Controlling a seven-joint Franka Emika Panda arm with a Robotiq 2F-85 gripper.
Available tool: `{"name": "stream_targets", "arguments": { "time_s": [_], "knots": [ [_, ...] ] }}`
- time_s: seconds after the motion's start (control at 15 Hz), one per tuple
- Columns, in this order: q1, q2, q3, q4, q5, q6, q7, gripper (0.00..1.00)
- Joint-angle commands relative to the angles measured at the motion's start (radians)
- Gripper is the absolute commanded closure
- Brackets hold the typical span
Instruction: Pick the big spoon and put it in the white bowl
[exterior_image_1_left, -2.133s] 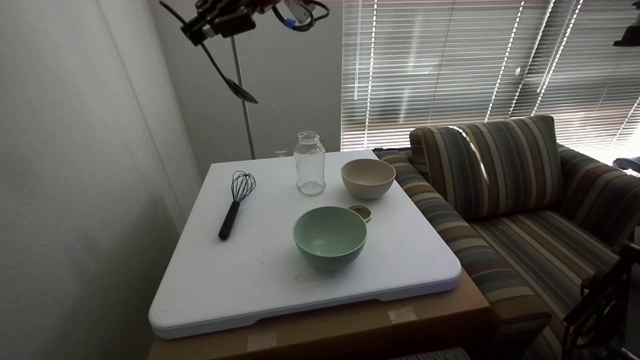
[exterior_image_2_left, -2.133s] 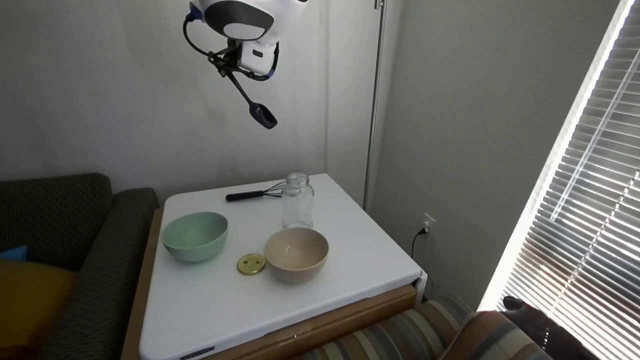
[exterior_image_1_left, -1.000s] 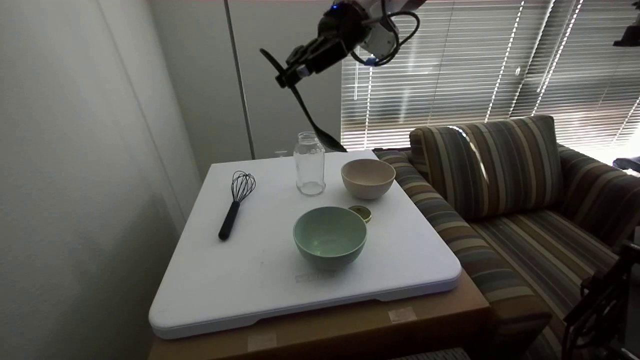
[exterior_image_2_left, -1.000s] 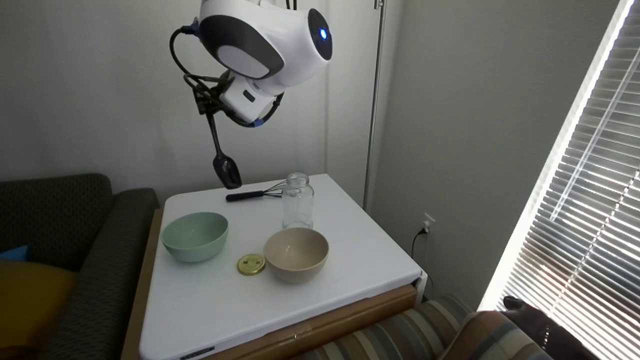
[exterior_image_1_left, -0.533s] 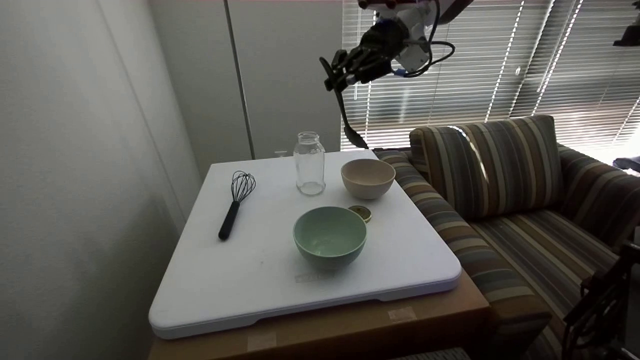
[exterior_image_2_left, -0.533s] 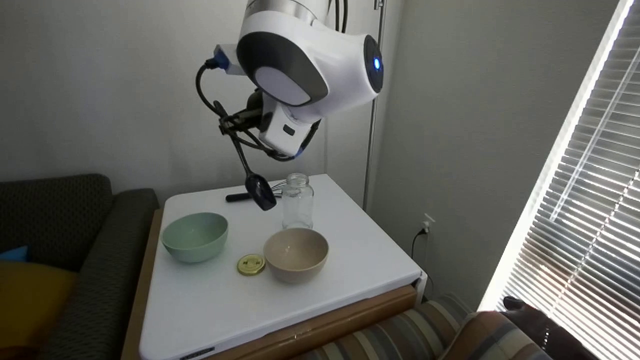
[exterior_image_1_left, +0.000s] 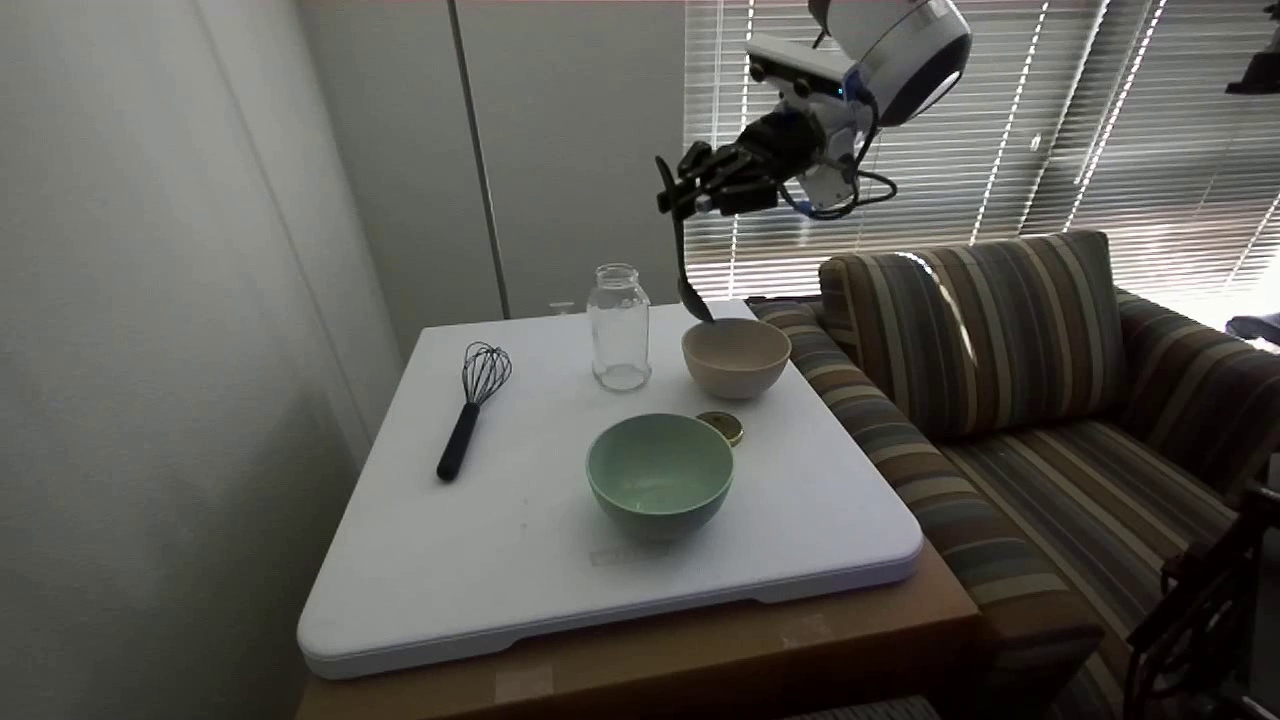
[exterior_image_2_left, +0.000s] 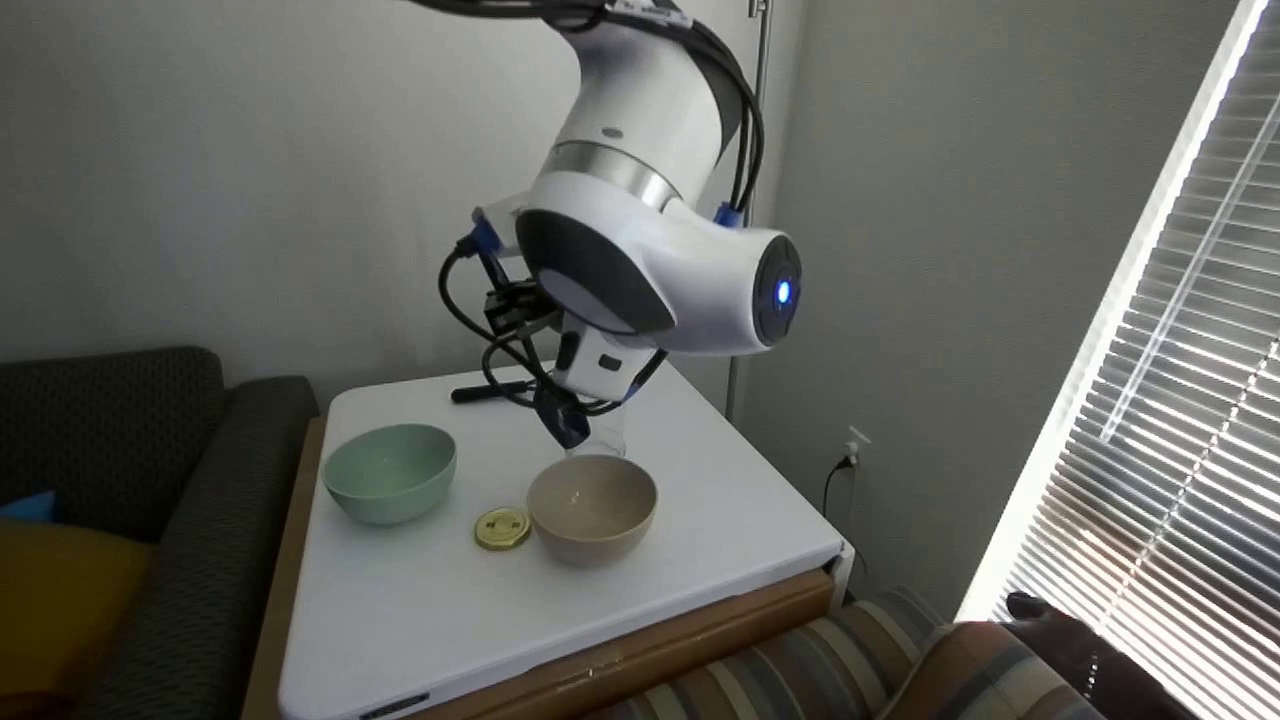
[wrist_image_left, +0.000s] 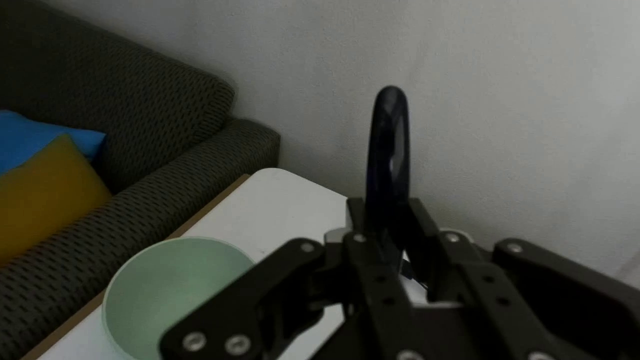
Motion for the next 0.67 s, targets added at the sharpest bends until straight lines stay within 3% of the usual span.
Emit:
{"name": "stream_targets", "arguments": {
  "time_s": [0.0, 0.6],
  "knots": [
    [0.008, 0.053, -0.017, 0.029, 0.036, 0.031, -0.016, 0.95],
    [0.002, 0.151, -0.053, 0.078, 0.012, 0.13, 0.02, 0.95]
  ]
}}
